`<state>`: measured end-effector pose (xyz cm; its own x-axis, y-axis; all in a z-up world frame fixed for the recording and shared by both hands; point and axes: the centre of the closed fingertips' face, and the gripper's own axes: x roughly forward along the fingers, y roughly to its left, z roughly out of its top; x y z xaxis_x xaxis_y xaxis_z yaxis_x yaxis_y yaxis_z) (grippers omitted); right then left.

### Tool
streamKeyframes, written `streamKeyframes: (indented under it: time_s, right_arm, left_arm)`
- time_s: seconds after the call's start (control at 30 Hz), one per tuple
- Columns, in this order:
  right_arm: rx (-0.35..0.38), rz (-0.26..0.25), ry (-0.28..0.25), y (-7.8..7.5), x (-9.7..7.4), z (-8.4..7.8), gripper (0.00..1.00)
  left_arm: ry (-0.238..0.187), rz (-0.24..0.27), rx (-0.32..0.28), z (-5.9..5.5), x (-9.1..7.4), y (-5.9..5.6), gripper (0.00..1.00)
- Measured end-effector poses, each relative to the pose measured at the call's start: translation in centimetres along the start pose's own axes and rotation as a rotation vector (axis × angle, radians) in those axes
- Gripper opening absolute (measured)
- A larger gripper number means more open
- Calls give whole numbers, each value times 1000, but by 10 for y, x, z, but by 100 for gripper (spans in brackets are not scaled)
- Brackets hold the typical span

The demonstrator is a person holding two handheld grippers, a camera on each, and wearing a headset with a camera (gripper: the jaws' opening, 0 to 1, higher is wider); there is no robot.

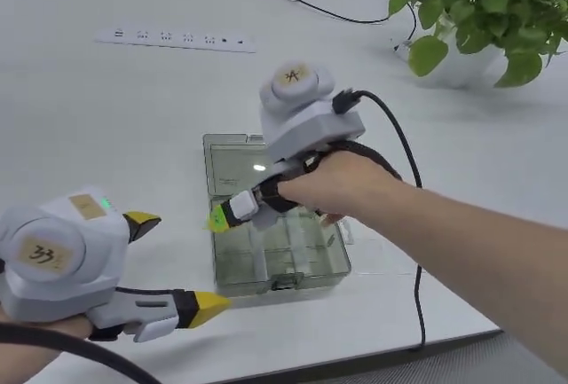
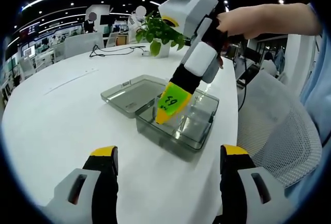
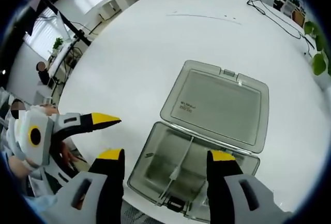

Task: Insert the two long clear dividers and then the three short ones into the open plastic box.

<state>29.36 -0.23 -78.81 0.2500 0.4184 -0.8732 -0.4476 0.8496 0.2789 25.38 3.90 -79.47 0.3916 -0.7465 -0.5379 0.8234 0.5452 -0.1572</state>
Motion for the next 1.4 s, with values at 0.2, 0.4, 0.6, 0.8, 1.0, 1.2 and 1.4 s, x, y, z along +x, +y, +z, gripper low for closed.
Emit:
streamKeyframes:
  time_s: [0.2, 0.4, 0.6, 0.8, 1.0, 1.2, 1.4]
  right_arm:
    - [-36, 15, -92, 7, -5, 13, 84]
    - [-133, -7, -201, 5, -6, 26, 100]
    - [-129, -7, -218, -5, -2, 31, 100]
    - [-134, 7, -254, -4, -10, 32, 100]
    - [-131, 34, -300, -12, -23, 28, 100]
    - [-222, 65, -366, -30, -39, 26, 99]
    - [-278, 81, -408, -48, -52, 19, 100]
  left_arm:
    - [1, 2, 7, 2, 0, -1, 82]
    - [0, 5, 4, 3, -1, -3, 82]
    - [6, 9, 7, 2, -2, -4, 82]
    - [13, 15, 8, 2, -3, -4, 82]
    - [8, 29, -5, 7, -4, -5, 82]
    - [-5, 53, -18, 14, -8, -5, 81]
    - [-6, 84, -28, 16, -10, -4, 81]
